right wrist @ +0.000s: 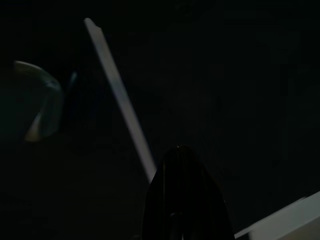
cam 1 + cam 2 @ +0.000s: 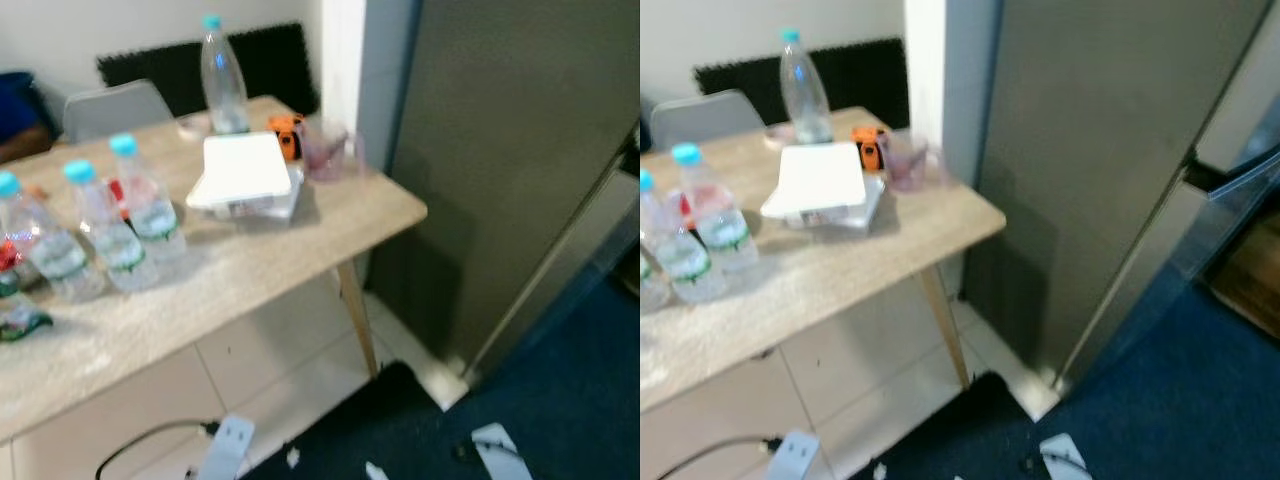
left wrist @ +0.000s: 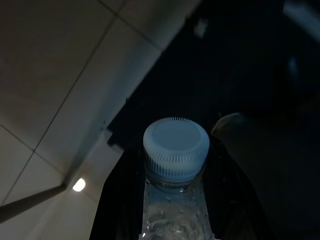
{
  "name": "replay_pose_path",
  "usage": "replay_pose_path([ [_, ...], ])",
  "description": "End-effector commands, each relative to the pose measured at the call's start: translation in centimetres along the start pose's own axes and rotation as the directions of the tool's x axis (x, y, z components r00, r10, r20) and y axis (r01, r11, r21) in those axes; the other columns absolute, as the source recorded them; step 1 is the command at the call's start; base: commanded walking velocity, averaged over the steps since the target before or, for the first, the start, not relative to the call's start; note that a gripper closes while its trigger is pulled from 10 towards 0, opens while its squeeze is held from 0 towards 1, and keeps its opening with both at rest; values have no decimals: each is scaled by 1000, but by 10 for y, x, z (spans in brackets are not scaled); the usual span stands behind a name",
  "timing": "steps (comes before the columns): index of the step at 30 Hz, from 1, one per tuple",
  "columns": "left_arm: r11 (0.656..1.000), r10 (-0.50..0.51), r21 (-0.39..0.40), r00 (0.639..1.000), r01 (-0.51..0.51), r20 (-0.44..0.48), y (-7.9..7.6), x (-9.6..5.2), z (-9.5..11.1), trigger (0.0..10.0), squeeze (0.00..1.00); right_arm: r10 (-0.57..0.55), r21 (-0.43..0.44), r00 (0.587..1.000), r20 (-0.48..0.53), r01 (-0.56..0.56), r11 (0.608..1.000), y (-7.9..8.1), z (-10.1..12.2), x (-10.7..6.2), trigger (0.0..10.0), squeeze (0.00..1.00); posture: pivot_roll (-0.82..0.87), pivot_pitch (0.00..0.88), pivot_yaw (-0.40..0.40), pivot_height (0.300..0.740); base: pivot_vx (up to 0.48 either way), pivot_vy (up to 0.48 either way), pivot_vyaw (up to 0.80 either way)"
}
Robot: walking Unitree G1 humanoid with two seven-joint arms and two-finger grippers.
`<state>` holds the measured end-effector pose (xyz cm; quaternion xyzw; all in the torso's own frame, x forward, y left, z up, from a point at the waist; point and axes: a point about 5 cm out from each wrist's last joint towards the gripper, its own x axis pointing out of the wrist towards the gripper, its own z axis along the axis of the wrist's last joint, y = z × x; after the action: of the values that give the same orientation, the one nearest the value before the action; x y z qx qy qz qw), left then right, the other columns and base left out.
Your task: Restocking fridge
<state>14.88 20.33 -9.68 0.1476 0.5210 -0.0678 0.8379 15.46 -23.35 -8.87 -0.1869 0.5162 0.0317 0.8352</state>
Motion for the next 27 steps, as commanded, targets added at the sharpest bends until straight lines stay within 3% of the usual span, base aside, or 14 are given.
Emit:
replay_pose_path([
  [1, 1000, -11, 7, 1000, 11, -23, -3, 0, -6, 10000, 0, 9, 8, 1000, -6, -9, 1000, 4, -3, 0, 10000, 0, -52, 0, -19, 740, 0, -442, 0],
  [11, 1000, -16, 3, 1000, 16, -23, -5, 0, -6, 10000, 0, 14, 19, 1000, -1, -14, 1000, 3, -3, 0, 10000, 0, -55, 0, -19, 740, 0, -441, 0],
  [17, 1000, -20, 1, 1000, 20, -22, -6, 0, -5, 10000, 0, 43, 75, 999, 19, -44, 996, 2, -1, -1, 10000, 0, -56, 0, -19, 740, 0, -442, 0],
  [27, 1000, -23, -1, 1000, 23, -18, -8, 0, -4, 10000, 0, 65, 65, 998, 24, -66, 996, 1, 1, 0, 10000, 0, -59, 0, -20, 740, 0, -442, 785],
])
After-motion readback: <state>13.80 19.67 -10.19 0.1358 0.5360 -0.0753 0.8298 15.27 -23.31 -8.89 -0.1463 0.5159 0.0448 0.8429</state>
